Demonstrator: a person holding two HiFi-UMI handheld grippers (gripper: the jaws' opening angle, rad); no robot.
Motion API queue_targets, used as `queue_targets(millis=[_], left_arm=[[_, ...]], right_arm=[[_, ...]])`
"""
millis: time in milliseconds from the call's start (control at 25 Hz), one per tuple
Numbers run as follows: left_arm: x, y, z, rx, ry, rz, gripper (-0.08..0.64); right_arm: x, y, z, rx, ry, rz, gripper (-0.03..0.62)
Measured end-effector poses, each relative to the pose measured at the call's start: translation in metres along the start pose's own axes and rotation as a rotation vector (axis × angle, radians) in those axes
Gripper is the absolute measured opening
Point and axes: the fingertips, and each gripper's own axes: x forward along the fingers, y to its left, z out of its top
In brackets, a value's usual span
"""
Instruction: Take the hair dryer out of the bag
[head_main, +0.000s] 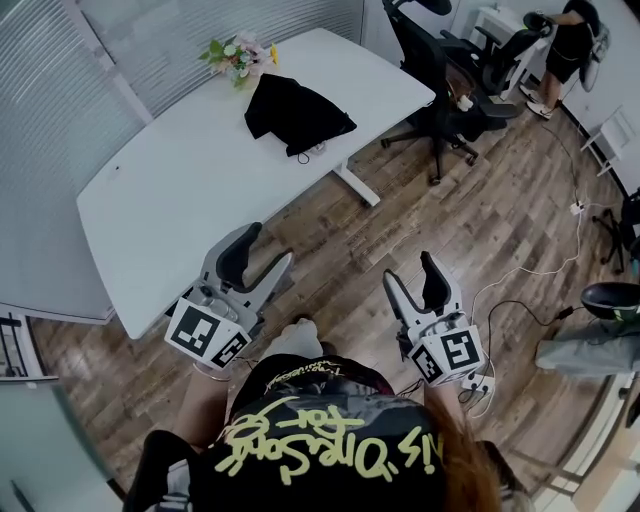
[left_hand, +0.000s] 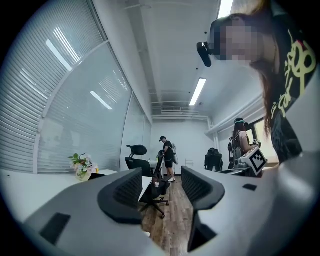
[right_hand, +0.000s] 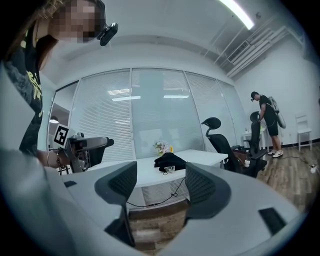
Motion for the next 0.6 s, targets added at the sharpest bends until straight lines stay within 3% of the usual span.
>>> queue_targets(millis=[400,600], left_arm=[[-0.016,0.01,-0.013,0.013,0.031,0.016,0.229],[-0.006,0.024,-0.019,0.003,0.03,0.02,0.227]], right_arm=[[0.013,0.015,-0.01,-0.001,0.009,0.037,0.285],[0.024,0.011,-0.009,-0.057,0.023,0.033,0.285]])
